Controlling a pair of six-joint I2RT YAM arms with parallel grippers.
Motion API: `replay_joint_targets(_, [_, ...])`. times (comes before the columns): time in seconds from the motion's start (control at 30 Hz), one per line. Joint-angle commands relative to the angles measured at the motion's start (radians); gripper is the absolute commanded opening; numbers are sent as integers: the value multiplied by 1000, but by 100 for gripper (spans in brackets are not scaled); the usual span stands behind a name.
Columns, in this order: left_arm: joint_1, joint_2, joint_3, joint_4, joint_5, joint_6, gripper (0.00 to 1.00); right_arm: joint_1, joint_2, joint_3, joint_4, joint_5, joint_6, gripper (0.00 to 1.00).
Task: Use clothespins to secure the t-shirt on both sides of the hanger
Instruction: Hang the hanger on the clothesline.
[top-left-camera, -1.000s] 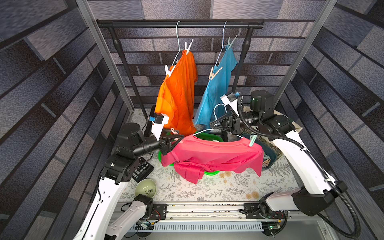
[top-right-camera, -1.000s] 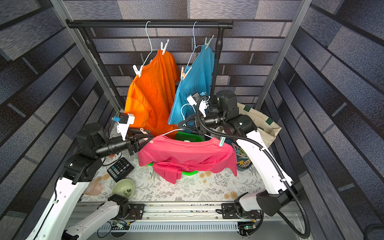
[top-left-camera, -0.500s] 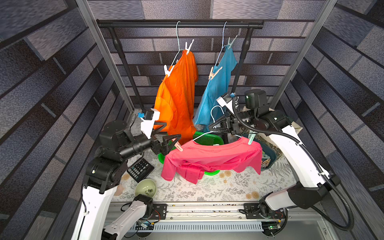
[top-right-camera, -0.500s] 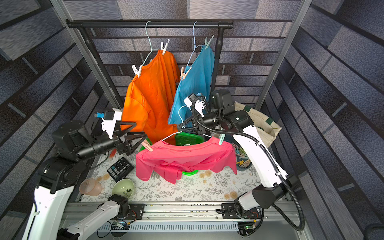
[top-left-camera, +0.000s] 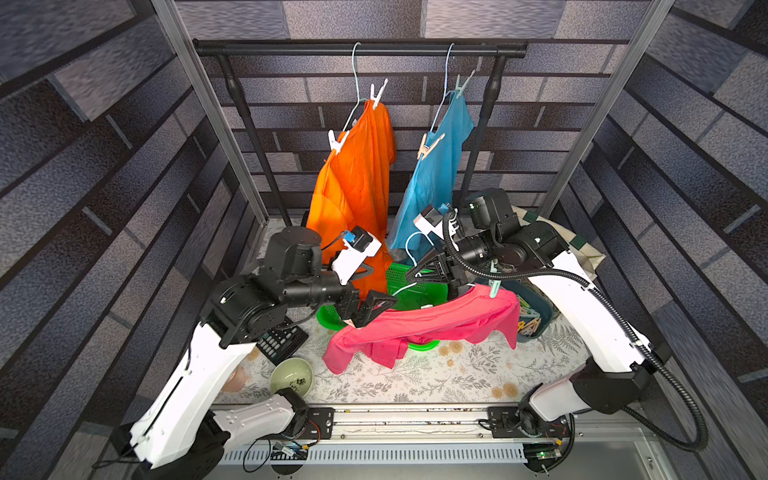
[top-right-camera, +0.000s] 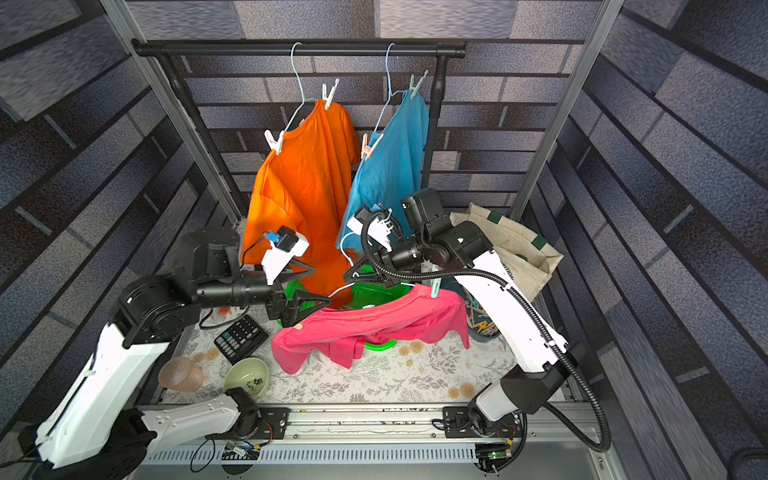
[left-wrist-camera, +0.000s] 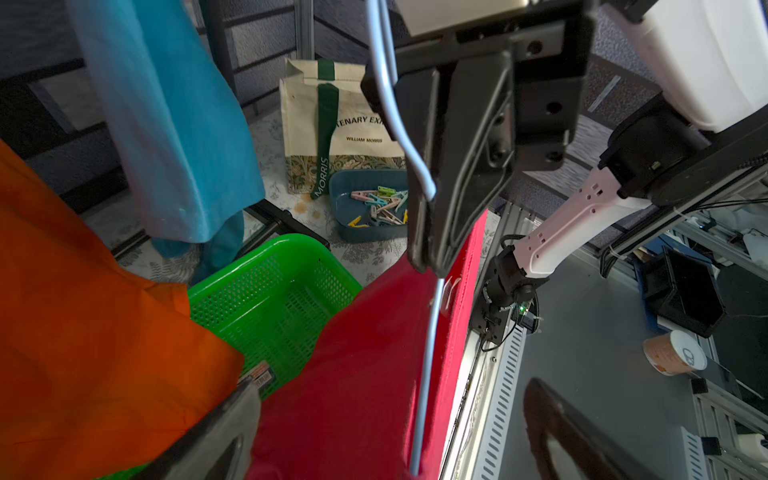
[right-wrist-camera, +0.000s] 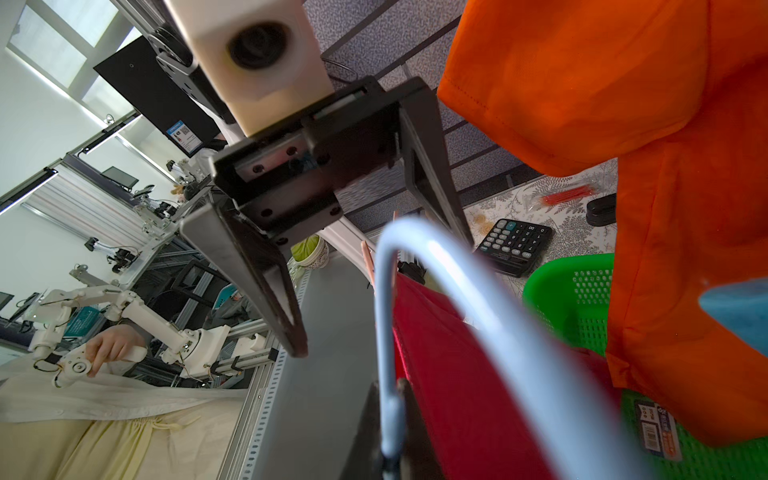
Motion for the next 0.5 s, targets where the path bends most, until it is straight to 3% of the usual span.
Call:
replay_joint_targets(0.0, [-15,27,14,-41,0,38,91,10,8,38,-36,-9,-32,0])
replay_joint_targets(0.1, [-22,47,19,-18,21,31,77,14,9,34,-38,-10,-36,0])
replay_joint_targets(0.23, [-31,55,12,15,25,15,49,15,7,27,-31,-23,-42,0])
replay_joint_targets(0.37, [-44,62,12,33,33,-7,34,15,6,25,-19,-23,-46,0])
replay_joint_targets(0.47, [-55,57,10,50,33,-27,16,15,9,26,1,-18,-43,0])
